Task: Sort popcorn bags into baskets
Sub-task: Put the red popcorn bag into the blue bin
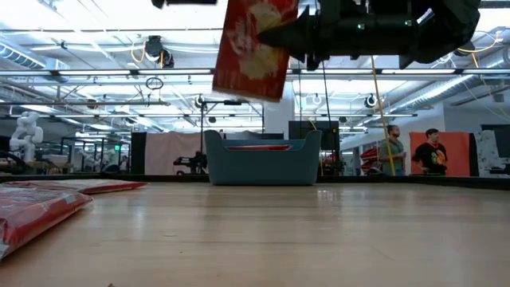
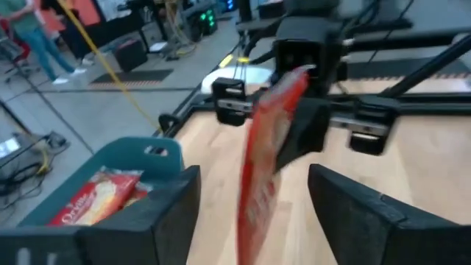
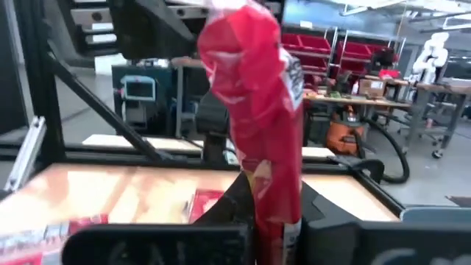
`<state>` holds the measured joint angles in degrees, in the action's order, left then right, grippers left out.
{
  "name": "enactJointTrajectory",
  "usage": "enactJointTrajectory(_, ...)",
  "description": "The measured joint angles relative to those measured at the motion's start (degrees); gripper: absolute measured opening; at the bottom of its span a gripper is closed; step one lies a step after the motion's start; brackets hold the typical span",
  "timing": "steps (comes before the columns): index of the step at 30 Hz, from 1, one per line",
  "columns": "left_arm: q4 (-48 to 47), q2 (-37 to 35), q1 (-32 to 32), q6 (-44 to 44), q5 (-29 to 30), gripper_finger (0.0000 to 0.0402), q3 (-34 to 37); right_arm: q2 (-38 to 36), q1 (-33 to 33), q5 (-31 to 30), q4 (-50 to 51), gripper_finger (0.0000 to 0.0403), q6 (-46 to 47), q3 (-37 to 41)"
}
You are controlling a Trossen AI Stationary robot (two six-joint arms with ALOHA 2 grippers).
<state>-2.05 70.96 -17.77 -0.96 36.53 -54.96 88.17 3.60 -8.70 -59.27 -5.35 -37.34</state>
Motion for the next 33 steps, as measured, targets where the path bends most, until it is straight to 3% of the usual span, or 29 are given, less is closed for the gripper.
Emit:
enactJointTrajectory(6, -5.7, -6.4, -1.7, -0.1, 0.0, 0.026, 0.7, -1.5, -2.3, 4.8, -4.3, 0.0012, 2.7, 2.4)
enactJointTrajectory(10, -1.5, -8.1, -1.8, -1.9, 0.0, 0.024, 6.4, -1.2, -2.5, 7.4, -12.7, 0.0012, 4.7, 3.9)
enactJointTrajectory(18, 38.1, -5.4, -1.7, 3.1, -0.4, 0.0214, 24.8, -1.1, -2.1, 7.5, -23.0, 0.0012, 4.7, 4.0)
enactJointTrajectory(23, 60.3, -0.8, -1.7, 7.3, -2.1, 0.0214, 30.9, -1.1, -2.1, 7.5, -30.7, 0.0013, 4.6, 4.0)
enactJointTrajectory(28, 68.8, 4.9, -0.2, 9.6, -6.7, 0.0214, 30.1, -0.8, -2.1, 7.3, -30.6, 0.0013, 3.7, 3.7)
enactJointTrajectory(33, 71.6, 10.3, 1.5, 10.5, -9.9, 0.0214, 26.5, 1.2, -1.5, 7.3, -30.7, 0.0013, 4.3, 0.7)
